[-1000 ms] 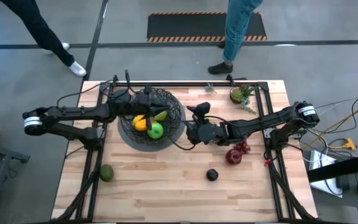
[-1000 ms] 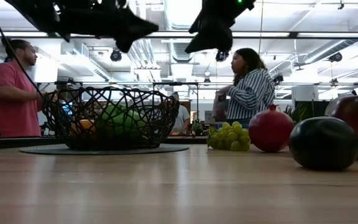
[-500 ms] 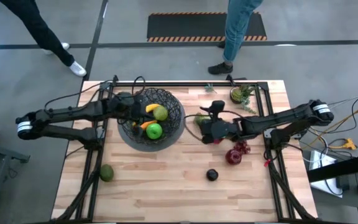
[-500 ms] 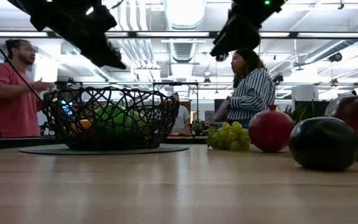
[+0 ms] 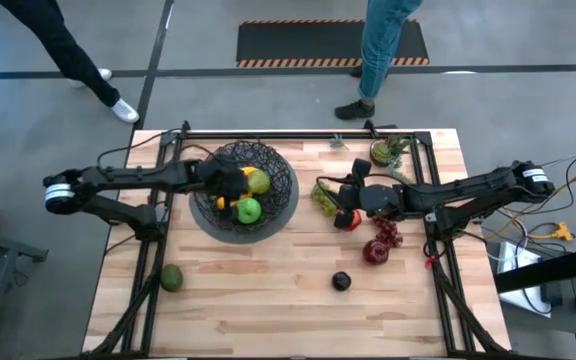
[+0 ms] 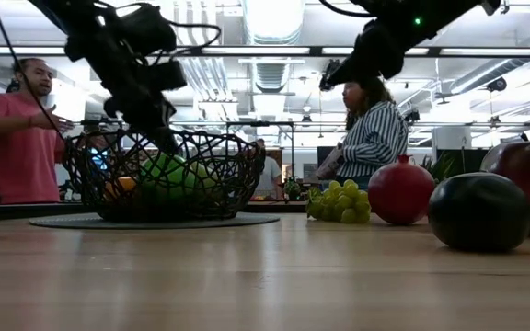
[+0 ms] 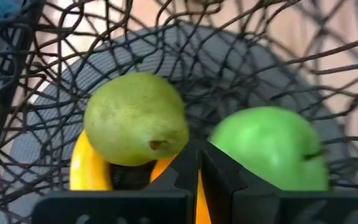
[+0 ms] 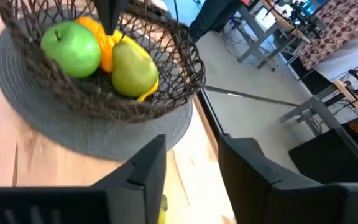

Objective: Build produce basket
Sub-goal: Put the pear into the basket, then put the pomegranate into the basket

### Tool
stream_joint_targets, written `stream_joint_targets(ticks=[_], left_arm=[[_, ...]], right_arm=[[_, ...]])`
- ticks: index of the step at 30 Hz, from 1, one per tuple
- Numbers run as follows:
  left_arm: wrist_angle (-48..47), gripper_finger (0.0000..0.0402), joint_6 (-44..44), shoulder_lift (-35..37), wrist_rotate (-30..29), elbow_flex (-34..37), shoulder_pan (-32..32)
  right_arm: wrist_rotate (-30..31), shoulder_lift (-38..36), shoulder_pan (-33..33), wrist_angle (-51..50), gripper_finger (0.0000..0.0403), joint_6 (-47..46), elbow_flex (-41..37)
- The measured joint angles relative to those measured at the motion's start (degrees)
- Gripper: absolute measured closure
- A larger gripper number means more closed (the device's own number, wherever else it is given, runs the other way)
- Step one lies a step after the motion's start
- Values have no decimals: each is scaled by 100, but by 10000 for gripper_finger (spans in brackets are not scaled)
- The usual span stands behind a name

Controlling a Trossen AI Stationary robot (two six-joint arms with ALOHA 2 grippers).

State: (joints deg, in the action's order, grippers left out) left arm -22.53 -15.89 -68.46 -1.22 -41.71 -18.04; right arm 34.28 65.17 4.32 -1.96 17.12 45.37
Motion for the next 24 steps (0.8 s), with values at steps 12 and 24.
stream_joint_targets(ticks=[12,24], left_arm=[[953,401,-155,-664,-965,-186,-107],[1697,401,-149,-662,-1742,-186,-277]], right_arm=[[2,56,-2,56,344,-1,-51],[3,60,2,55,351,-52,-51]])
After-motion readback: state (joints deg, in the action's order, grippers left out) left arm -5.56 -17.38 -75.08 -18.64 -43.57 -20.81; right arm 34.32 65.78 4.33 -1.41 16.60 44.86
